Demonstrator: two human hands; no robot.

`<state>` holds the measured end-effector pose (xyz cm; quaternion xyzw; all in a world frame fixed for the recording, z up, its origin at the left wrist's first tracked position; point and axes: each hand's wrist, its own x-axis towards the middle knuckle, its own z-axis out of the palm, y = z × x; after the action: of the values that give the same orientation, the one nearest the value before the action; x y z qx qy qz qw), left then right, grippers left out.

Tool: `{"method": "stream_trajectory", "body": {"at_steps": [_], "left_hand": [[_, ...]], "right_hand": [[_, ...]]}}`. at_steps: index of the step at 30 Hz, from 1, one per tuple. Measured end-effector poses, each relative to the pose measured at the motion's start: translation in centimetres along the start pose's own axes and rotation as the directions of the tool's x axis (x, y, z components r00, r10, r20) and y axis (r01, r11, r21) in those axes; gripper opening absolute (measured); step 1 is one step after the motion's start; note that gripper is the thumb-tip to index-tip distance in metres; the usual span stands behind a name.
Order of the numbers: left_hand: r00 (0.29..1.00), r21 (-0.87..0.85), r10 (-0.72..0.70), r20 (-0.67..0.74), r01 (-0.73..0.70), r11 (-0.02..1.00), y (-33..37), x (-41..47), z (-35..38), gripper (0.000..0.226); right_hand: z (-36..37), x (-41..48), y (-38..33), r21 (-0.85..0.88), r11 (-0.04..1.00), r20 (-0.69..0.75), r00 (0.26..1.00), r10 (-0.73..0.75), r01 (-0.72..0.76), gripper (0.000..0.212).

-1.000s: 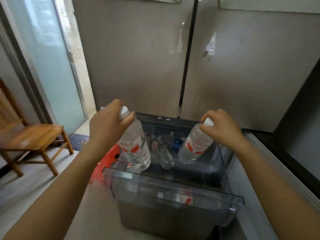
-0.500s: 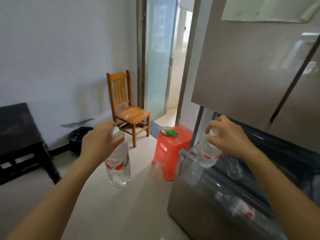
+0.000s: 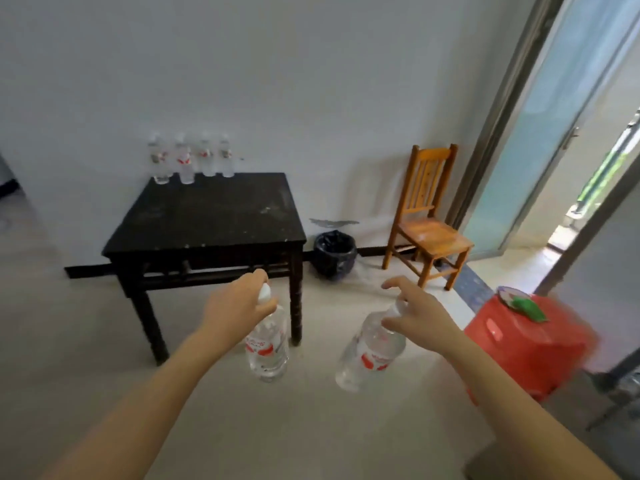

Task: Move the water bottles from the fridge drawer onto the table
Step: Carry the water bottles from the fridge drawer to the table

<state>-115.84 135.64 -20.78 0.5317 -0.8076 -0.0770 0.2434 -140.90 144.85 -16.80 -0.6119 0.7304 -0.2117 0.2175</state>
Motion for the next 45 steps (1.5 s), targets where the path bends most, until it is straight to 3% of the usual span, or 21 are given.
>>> {"method": "stream_trajectory", "body": {"at_steps": [4,7,13,17,20,24,28,30,33,38,45], "left_hand": [[0.981,0.097,-0.193,-0.015,0.194,0.976,-8.0,-2.9,-2.1,0.023],[0.924,0.101,-0.375,-0.077,0.381,0.919,-13.2,-5.9,-4.2,0.026],[0.784,0.146,-0.601,-0.154,0.62,0.771,-20.8,-9.6,-8.1,0.023],[0.621,0.166,-0.751,-0.226,0.784,0.599,-25.4,-10.9,-11.0,0.027],[0.517,0.164,-0.793,-0.322,0.856,0.491,-28.0,-11.9,-13.6,0.028],[0.387,0.118,-0.817,-0.427,0.92,0.374,-31.3,-13.4,-16.3,0.044],[0.308,0.093,-0.821,-0.481,0.949,0.302,-37.4,-15.1,-19.0,0.031],[0.3,0.087,-0.832,-0.467,0.952,0.294,-40.6,-16.2,-20.2,0.026],[0.323,0.092,-0.837,-0.441,0.944,0.317,-46.4,-17.4,-21.9,0.024],[0.372,0.108,-0.846,-0.381,0.927,0.359,-56.8,-17.3,-26.5,0.027],[0.5,0.106,-0.779,-0.378,0.859,0.501,-69.8,-10.7,-30.2,0.027]], "right_hand": [[5.6,4.4,-5.0,-0.042,0.992,-0.015,0.993,-0.121,0.12,0.05],[9.1,8.1,-9.4,-0.095,0.969,0.064,0.973,-0.221,0.226,0.05],[17.0,14.1,-17.1,-0.084,0.9,0.328,0.865,-0.38,0.427,0.048],[21.7,18.4,-23.6,0.004,0.839,0.454,0.746,-0.487,0.545,0.047],[25.3,20.2,-29.0,0.053,0.753,0.482,0.644,-0.594,0.655,0.047],[30.3,21.6,-35.5,0.076,0.651,0.494,0.539,-0.683,0.756,0.044],[35.3,23.4,-42.2,0.179,0.633,0.509,0.48,-0.715,0.753,0.045],[37.4,24.0,-45.4,0.21,0.618,0.531,0.442,-0.723,0.757,0.044],[40.9,24.9,-50.0,0.2,0.638,0.565,0.444,-0.695,0.743,0.042],[45.7,26.2,-57.3,0.143,0.709,0.55,0.54,-0.637,0.69,0.043],[48.0,31.6,-63.6,0.074,0.795,0.433,0.699,-0.569,0.602,0.042]]}}
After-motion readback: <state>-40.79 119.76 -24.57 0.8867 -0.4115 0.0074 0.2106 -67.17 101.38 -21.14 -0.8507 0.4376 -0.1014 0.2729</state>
